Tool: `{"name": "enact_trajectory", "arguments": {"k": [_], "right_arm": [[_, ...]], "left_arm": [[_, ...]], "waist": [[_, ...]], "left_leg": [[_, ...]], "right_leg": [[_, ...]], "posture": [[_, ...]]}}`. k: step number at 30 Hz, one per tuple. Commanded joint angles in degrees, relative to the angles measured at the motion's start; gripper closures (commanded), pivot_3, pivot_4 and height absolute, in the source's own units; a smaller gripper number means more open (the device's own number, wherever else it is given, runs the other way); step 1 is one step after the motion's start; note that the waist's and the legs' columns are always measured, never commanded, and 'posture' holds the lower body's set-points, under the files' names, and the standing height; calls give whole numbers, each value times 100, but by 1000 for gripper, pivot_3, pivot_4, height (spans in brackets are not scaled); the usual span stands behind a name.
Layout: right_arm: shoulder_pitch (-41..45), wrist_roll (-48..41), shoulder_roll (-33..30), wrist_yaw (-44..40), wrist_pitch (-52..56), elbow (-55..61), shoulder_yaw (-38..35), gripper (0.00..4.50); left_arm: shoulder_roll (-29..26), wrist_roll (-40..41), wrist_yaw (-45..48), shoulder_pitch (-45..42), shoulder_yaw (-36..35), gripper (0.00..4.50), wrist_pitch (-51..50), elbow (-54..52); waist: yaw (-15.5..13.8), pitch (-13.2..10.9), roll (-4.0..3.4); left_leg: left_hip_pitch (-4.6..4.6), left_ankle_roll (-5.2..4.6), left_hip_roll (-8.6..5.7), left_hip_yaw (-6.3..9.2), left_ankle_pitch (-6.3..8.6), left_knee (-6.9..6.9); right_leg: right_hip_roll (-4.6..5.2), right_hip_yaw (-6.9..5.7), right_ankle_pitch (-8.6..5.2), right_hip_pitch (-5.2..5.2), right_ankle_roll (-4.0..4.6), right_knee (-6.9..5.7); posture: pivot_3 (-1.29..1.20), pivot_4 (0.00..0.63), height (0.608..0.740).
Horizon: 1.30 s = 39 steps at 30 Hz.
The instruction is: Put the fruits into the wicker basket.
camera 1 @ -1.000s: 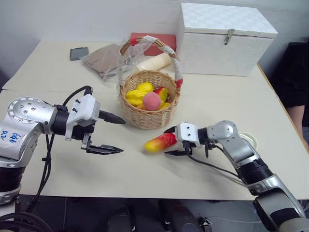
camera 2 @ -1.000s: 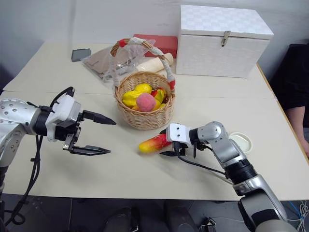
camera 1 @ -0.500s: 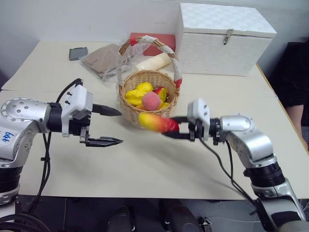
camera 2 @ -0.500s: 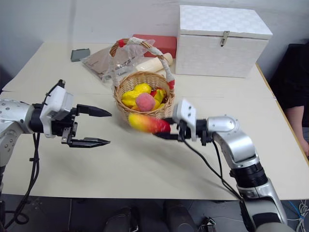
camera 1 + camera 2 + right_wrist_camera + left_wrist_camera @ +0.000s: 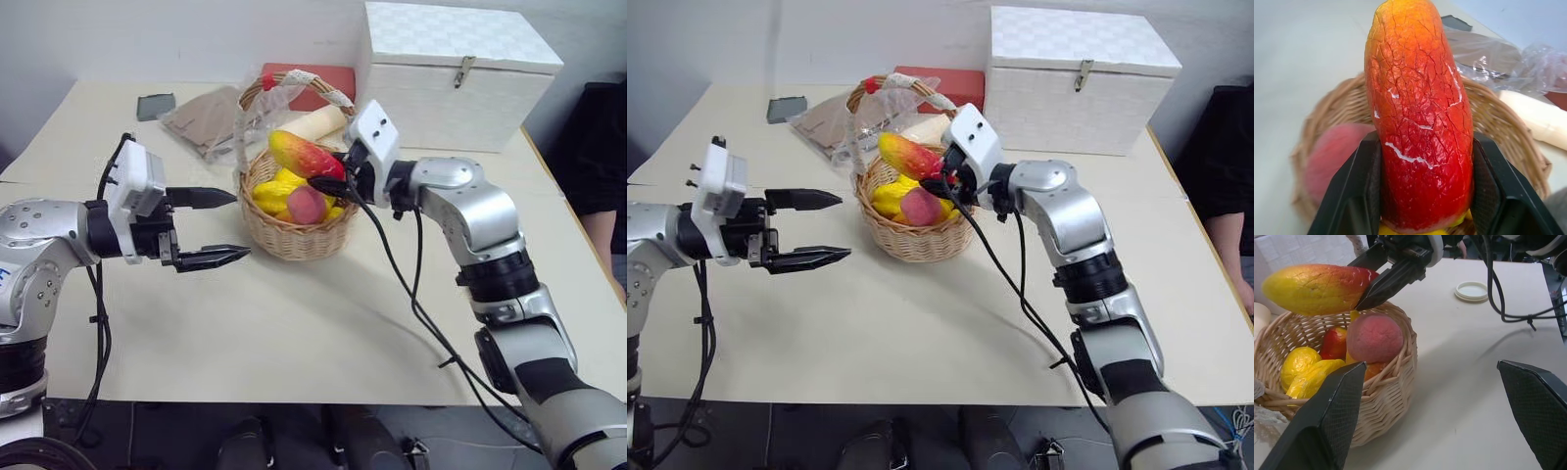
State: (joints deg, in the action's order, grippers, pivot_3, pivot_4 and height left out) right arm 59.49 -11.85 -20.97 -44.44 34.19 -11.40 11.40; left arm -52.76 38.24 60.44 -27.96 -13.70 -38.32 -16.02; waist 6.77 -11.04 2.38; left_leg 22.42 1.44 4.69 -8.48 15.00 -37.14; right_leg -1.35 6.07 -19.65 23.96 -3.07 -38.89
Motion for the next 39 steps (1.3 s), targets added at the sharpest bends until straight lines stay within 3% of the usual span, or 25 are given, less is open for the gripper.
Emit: {"name": "enact_trajectory", "arguments": {"k": [1, 7, 16, 19, 26, 39], "right_arm": [[412, 177, 185, 135, -372, -354, -54, 1961], [585, -122, 290, 5, -69, -100, -330, 27], [-360, -2098, -246, -264, 2482, 2298, -1359, 27], [-725, -2216, -538, -8, 2707, 2552, -1641, 27], [-710, -1231, -345, 1257, 1741, 1355, -1619, 27], [407, -461, 549, 1463, -369, -1621, -1427, 27]], "left_arm": [[-69, 145, -126, 112, -266, 0, -16, -300], [-85, 181, -274, 94, -408, 0, -57, -211], [-59, 115, -121, -69, -156, 0, 78, -80], [-43, 85, -63, -226, -30, 0, 111, 10], [82, 46, -41, -748, 269, 0, 133, 247], [134, 6, -111, -839, 278, 0, 117, 233]], "waist": [[26, 0, 0], [70, 0, 0], [73, 0, 0], [55, 0, 0], [155, 1, 1], [157, -1, -1]], "left_leg": [[0, 1, 0, 0, 0, 1], [0, 3, 0, 1, 0, -2], [6, 5, 2, 6, 1, 1], [5, 5, 1, 6, 1, 0], [-5, 3, -3, 0, -1, 6], [4, 16, 0, -5, -8, 11]], "right_leg": [[0, 0, 0, 0, 0, 0], [0, -2, 0, 0, 0, -3], [2, -6, 0, -1, 0, 2], [3, -6, 0, -3, 0, 2], [1, 5, 2, -4, -4, 0], [-5, 8, 1, 7, -2, 4]], "posture": [[0, 150, 740], [0, 150, 740], [0, 150, 740], [0, 150, 740], [0, 150, 740], [0, 150, 740]]}}
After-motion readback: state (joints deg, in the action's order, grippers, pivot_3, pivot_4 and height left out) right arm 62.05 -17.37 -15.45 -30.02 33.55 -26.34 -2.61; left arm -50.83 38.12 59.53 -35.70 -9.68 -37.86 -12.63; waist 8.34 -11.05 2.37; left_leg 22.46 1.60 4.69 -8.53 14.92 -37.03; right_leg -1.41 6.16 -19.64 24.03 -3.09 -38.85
